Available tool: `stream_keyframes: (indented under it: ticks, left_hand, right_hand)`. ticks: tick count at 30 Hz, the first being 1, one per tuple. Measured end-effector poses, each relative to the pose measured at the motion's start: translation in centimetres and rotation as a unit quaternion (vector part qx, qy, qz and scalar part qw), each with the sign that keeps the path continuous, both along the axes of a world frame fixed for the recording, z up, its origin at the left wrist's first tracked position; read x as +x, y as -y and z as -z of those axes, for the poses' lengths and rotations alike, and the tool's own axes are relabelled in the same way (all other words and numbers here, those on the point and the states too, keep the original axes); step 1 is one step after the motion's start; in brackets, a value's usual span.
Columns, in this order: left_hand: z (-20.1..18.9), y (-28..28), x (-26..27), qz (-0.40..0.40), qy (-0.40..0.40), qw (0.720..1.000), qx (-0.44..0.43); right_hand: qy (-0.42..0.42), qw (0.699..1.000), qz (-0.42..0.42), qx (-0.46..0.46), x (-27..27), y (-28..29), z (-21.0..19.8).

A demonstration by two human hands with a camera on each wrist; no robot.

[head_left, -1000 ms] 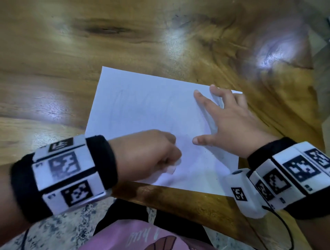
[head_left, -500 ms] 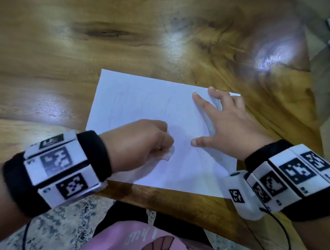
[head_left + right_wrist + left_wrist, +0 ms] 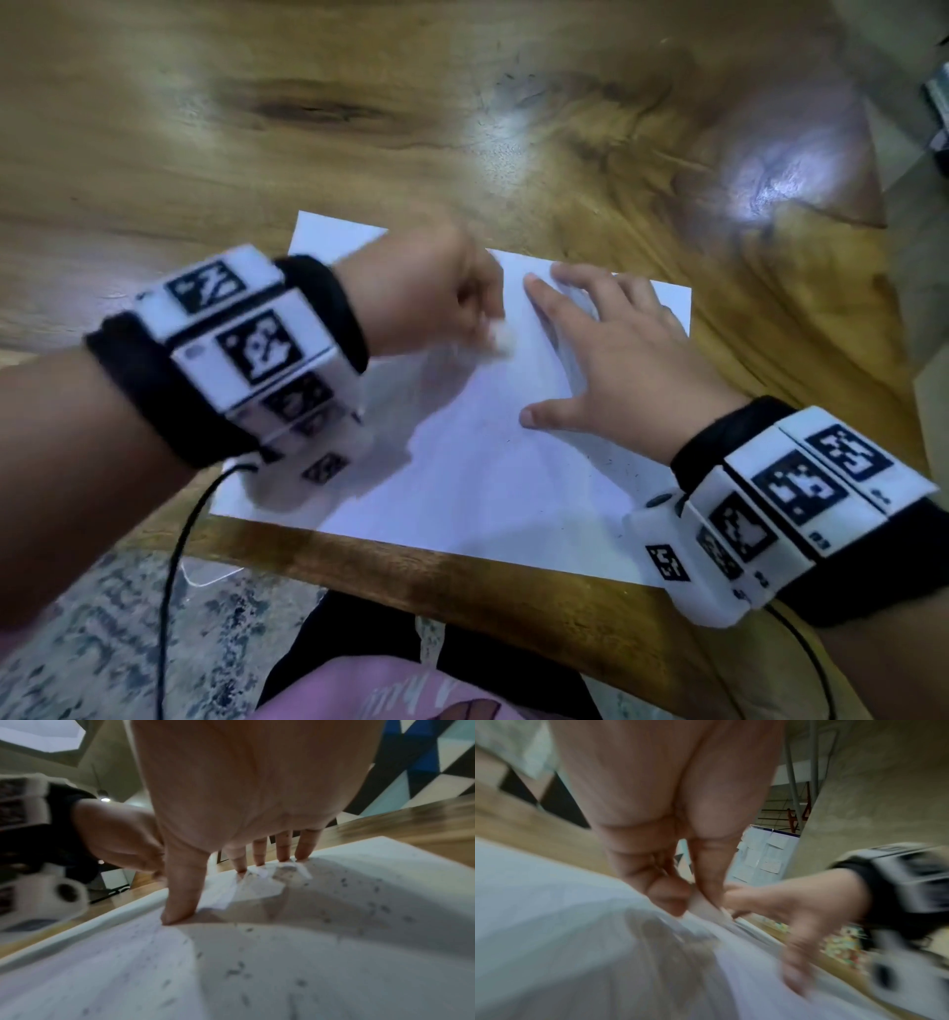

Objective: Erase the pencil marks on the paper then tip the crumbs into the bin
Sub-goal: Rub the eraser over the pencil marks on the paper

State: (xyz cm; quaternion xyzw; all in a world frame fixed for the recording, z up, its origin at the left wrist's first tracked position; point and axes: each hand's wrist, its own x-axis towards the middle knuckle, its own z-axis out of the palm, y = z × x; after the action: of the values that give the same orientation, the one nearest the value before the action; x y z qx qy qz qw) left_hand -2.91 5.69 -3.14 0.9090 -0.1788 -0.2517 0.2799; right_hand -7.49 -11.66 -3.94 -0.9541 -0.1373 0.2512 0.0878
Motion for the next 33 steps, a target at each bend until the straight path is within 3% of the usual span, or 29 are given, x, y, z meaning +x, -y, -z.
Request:
stream_keyframes:
  ticks: [2, 4, 11, 15, 20, 24, 29, 33]
  left_hand:
    - [-0.1, 0.7, 2.2, -0.068, 0.051, 0.996, -0.012]
    - [0.3, 1.4, 3.0, -0.084, 0.077, 0.994, 0.001]
    - [0.2, 0.8, 2.4, -0.008, -0.008, 1.000, 0.029]
    - [0.0, 1.4, 2.4, -0.052, 0.075, 0.995, 0.048]
    - [-0.5, 1.0, 1.9, 0.036, 0.011, 0.995, 0.091]
    - [-0.7, 2.1, 2.6, -0.029, 0.094, 0.993, 0.068]
    - [-0.6, 1.7, 2.3, 0.057, -0.009, 0.993, 0.100]
    - [-0.5, 2.3, 2.8, -0.031, 0.100, 0.992, 0.075]
  right_hand:
    - [0.002, 1.000, -0.004, -0.004, 0.0, -0.1, 0.1]
    - [0.003, 1.000, -0.008, -0.011, 0.0, 0.0, 0.1]
    - [-0.002, 1.000, -0.002, -0.010, 0.0, 0.0, 0.2]
    - [-0.001, 1.000, 0.000, -0.009, 0.0, 0.0, 0.1]
    - [-0.003, 1.000, 0.002, -0.012, 0.0, -0.1, 0.1]
    - [-0.002, 1.000, 0.005, -0.008, -0.1, -0.1, 0.2]
    - [-0.001, 1.000, 0.006, -0.012, 0.0, -0.1, 0.3]
    - [-0.001, 1.000, 0.005, -0.015, -0.1, -0.2, 0.3]
